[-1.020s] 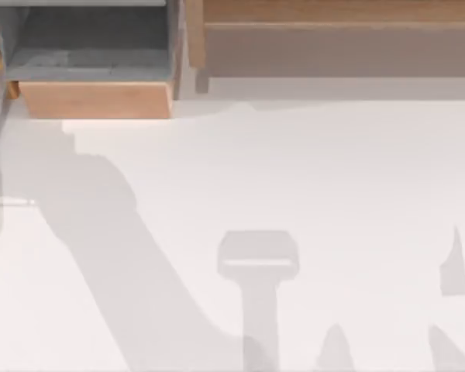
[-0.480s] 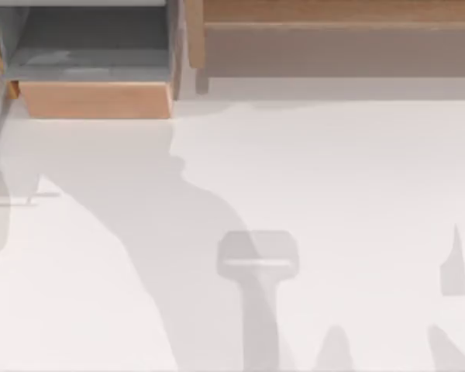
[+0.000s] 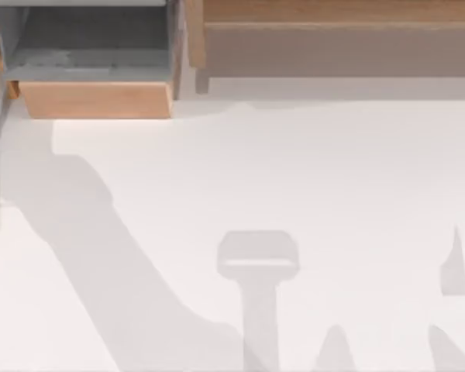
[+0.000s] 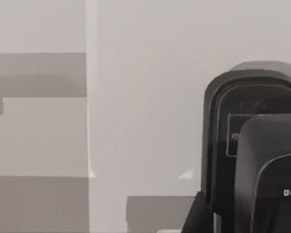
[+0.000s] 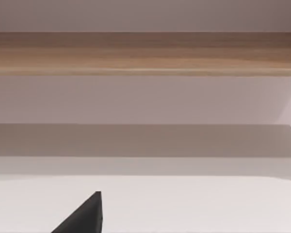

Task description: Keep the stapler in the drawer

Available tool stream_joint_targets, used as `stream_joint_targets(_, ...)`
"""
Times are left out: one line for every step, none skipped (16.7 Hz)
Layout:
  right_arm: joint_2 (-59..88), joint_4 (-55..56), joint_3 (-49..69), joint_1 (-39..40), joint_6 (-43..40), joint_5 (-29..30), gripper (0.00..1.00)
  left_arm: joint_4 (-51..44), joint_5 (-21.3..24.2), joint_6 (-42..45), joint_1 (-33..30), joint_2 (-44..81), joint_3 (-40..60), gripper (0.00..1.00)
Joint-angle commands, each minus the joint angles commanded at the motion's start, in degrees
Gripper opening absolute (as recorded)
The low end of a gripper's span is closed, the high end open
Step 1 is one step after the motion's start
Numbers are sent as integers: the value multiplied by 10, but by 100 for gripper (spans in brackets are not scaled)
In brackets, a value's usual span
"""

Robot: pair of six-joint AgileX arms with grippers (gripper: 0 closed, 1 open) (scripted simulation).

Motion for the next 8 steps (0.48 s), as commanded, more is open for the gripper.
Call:
stream_joint_targets(0, 0, 0, 0, 0, 0, 100, 0, 0, 0, 0, 0, -1, 0)
stream_joint_targets(0, 0, 0, 0, 0, 0, 100, 0, 0, 0, 0, 0, -1, 0)
stream_joint_targets(0, 0, 0, 0, 0, 0, 100, 0, 0, 0, 0, 0, -1, 0)
stream_joint_targets(0, 0, 0, 0, 0, 0, 100, 0, 0, 0, 0, 0, -1, 0)
stream_joint_targets(0, 0, 0, 0, 0, 0, 100, 0, 0, 0, 0, 0, -1, 8)
stream_joint_targets(0, 0, 0, 0, 0, 0, 100, 0, 0, 0, 0, 0, -1, 15)
stream_joint_targets(0, 0, 0, 0, 0, 0, 100, 0, 0, 0, 0, 0, -1, 23)
stream_joint_targets(0, 0, 0, 0, 0, 0, 100, 0, 0, 0, 0, 0, -1, 30)
